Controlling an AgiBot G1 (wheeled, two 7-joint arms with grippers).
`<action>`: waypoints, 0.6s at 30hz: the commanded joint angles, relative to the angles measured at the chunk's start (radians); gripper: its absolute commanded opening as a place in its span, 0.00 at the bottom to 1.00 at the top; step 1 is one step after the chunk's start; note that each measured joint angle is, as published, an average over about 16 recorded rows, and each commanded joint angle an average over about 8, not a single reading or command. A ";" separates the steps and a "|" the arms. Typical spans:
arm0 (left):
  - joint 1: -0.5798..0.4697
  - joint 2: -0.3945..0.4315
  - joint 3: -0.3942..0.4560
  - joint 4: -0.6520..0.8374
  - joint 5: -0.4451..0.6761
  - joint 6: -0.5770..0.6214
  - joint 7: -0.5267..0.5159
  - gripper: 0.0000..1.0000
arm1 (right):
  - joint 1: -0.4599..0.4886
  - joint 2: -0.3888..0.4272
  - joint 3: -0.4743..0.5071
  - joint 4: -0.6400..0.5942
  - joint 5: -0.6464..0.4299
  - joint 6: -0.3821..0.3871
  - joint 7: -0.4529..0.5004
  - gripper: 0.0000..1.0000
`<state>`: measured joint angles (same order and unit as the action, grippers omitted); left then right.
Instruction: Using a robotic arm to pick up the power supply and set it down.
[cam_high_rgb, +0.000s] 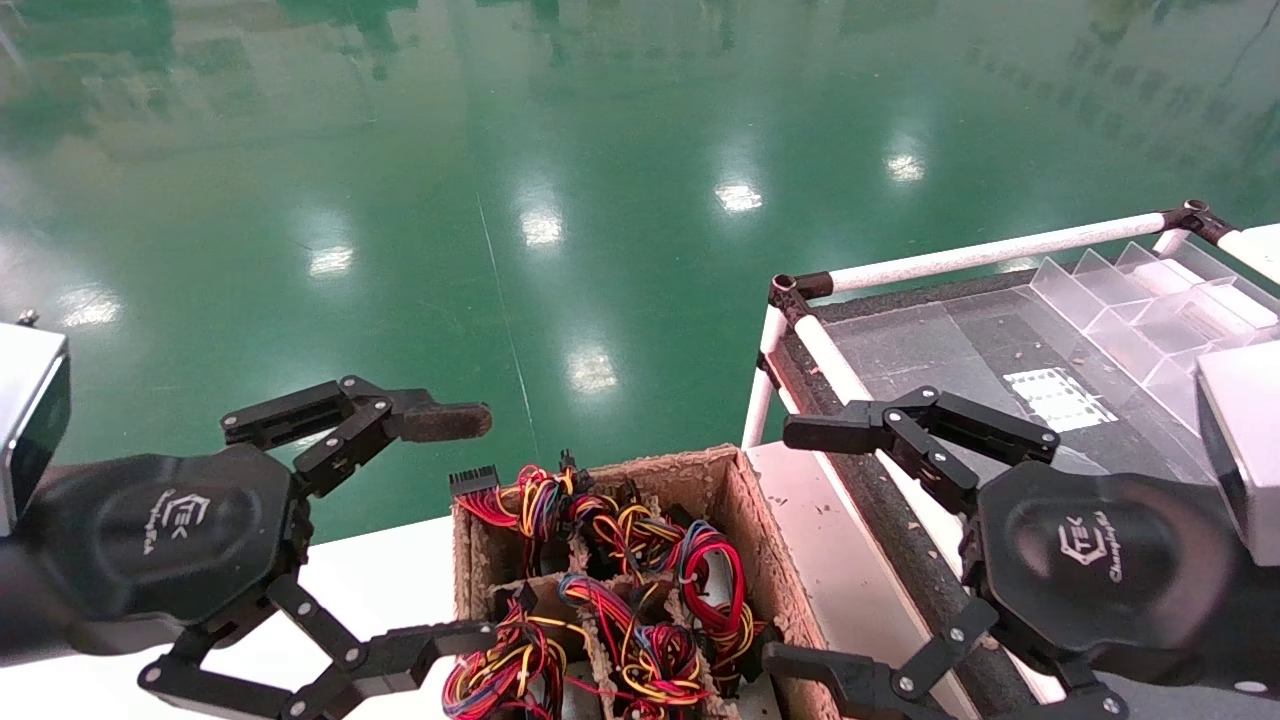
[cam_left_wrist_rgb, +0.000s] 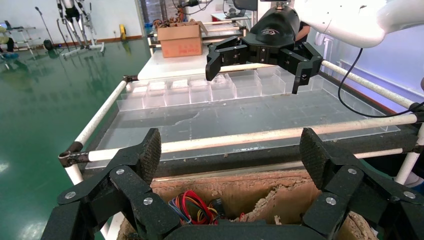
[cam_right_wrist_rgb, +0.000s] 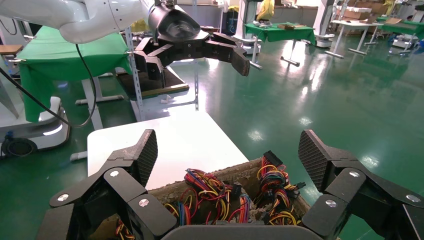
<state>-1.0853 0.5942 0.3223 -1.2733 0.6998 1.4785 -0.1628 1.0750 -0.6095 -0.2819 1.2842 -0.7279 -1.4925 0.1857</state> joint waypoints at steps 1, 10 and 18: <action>0.000 0.000 0.000 0.000 0.000 0.000 0.000 1.00 | 0.000 0.000 0.000 0.000 0.000 0.000 0.000 1.00; 0.000 0.000 0.000 0.000 0.000 0.000 0.000 0.00 | 0.000 0.000 0.000 0.000 0.000 0.000 0.000 1.00; 0.000 0.000 0.000 0.000 0.000 0.000 0.000 0.00 | 0.000 0.000 0.000 0.000 0.000 0.000 0.000 1.00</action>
<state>-1.0853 0.5942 0.3223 -1.2732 0.6998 1.4785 -0.1628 1.0750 -0.6095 -0.2819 1.2842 -0.7279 -1.4925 0.1857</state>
